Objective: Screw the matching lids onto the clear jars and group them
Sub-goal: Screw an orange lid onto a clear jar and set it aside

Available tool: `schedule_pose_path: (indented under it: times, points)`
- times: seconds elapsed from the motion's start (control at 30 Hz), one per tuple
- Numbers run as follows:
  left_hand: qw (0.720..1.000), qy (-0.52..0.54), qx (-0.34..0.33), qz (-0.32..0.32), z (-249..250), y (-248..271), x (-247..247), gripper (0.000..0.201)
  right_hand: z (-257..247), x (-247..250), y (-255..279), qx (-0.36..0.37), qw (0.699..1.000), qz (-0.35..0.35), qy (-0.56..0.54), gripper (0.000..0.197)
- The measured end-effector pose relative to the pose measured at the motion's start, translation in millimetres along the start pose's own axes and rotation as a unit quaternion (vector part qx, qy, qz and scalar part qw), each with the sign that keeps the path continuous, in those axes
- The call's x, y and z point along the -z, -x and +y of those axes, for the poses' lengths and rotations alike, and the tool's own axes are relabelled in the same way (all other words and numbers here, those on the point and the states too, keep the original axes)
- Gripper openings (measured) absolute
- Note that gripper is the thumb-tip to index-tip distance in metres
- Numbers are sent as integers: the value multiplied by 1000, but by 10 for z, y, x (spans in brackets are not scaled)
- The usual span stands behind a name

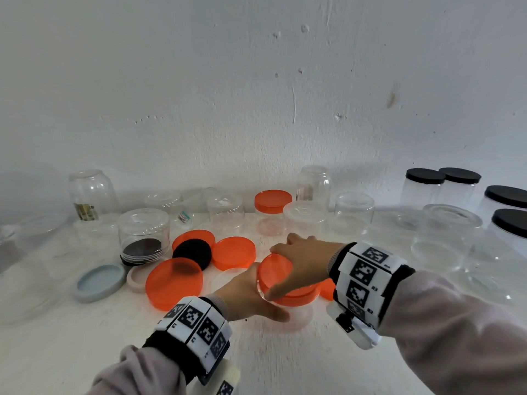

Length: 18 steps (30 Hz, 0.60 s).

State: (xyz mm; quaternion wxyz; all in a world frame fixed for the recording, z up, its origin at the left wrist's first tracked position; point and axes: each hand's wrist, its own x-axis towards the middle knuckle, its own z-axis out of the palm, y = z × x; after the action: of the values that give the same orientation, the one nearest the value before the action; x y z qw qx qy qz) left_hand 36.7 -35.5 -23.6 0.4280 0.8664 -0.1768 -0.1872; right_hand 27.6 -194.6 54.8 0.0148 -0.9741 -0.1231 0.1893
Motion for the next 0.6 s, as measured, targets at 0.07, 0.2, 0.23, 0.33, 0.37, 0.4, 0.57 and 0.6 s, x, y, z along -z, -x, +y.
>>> schedule_pose_path:
  times: [0.07, 0.2, 0.23, 0.33, 0.37, 0.4, 0.57, 0.6]
  points:
    - [1000, -2, -3, -3, -3, 3, 0, 100, 3, -1, -7, -7, 1000, -4, 14, 109]
    - [1000, 11, 3, -2, -2, 12, -5, 102, 46, 66, -2, 16, 999, -44, 11, 110]
    - [1000, 9, 3, -1, 0, 14, -5, 102, 58, 72, -4, 21, 999, -44, 5, 110]
    - [1000, 3, 2, 0, 10, 17, -5, 100, 81, 44, -10, 25, 999, -25, -4, 108]
    - [1000, 4, 3, 1, 12, 18, -4, 100, 84, 22, -11, 23, 1000, -17, -5, 107]
    - [1000, 5, 4, 0, 11, 19, -4, 100, 89, -4, -8, 21, 1000, -9, -6, 106]
    - [1000, -8, 3, 6, 17, 19, -14, 99, 117, -147, 3, 16, 999, 38, -16, 105]
    - [1000, -11, 3, 9, 18, 19, -16, 99, 117, -172, 10, 17, 998, 47, -22, 104]
